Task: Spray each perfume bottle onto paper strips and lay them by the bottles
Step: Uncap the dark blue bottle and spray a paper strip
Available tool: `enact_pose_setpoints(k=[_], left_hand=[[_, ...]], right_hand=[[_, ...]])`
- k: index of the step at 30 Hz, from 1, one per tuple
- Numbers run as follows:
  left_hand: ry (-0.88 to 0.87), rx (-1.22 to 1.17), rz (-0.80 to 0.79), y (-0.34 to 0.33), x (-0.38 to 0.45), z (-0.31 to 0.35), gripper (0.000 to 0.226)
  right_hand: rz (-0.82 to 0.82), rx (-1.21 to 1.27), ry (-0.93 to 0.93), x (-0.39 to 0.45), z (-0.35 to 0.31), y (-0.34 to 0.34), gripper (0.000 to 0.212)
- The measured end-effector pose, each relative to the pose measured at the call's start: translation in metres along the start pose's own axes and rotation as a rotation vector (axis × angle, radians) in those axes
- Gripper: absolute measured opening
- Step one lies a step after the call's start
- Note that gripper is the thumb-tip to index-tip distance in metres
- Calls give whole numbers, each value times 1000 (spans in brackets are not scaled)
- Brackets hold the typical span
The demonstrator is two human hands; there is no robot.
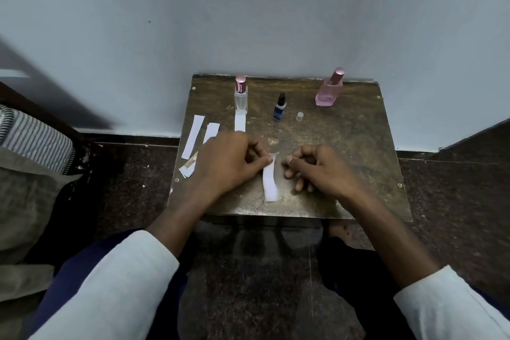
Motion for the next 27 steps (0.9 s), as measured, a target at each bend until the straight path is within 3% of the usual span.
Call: enact_pose_setpoints(k=[1,3,5,6,8,10,12,14,15,18,22,27], left_hand=[[2,-26,35,1,-1,1,19],[-33,-564,-17,1,-1,1,15],[-85,-1190,-234,5,-7,14,17],[-112,-1396,-342,8,-11,22,23],[-147,-1579,-461,9,-14,28,27],[-108,-1329,-332,2,-7,19,15],[-80,-733,-86,-1,0,6,14],[-71,-238,23,-4,1,0,14],[-62,-185,38,-4,1,-1,16],[-61,-502,4,-3,0,-1,15],[-83,-544,-41,-7,0,5,16],[10,-578,3,-8,5,-5,16]], right_hand=[[0,-1,-2,0,-1,0,19],[-5,-3,-18,-1,-1,-1,18],[-9,5,-25,-1,-1,-1,15],[-10,9,-20,-1,-1,-1,15],[-8,10,-10,0,-2,-1,18],[-9,12,-12,0,-1,-1,20],[-10,14,-16,-1,-1,-1,20],[-13,11,-6,-1,-3,-1,20],[-12,9,-5,-2,-3,-2,21],[-12,32,-22,-2,-5,-3,33],[5,179,-56,-6,-11,-2,60],[-63,76,-2,-6,-12,-6,47]])
Point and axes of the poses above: each hand's wrist, its own x-axis towards the middle knuckle, its own y-axis out of the back of the hand, z = x × y, the point moved 5 cm from there along x, towards the middle knuckle, and after that the axes turned 1 degree about -x, right-handed, at the moved point
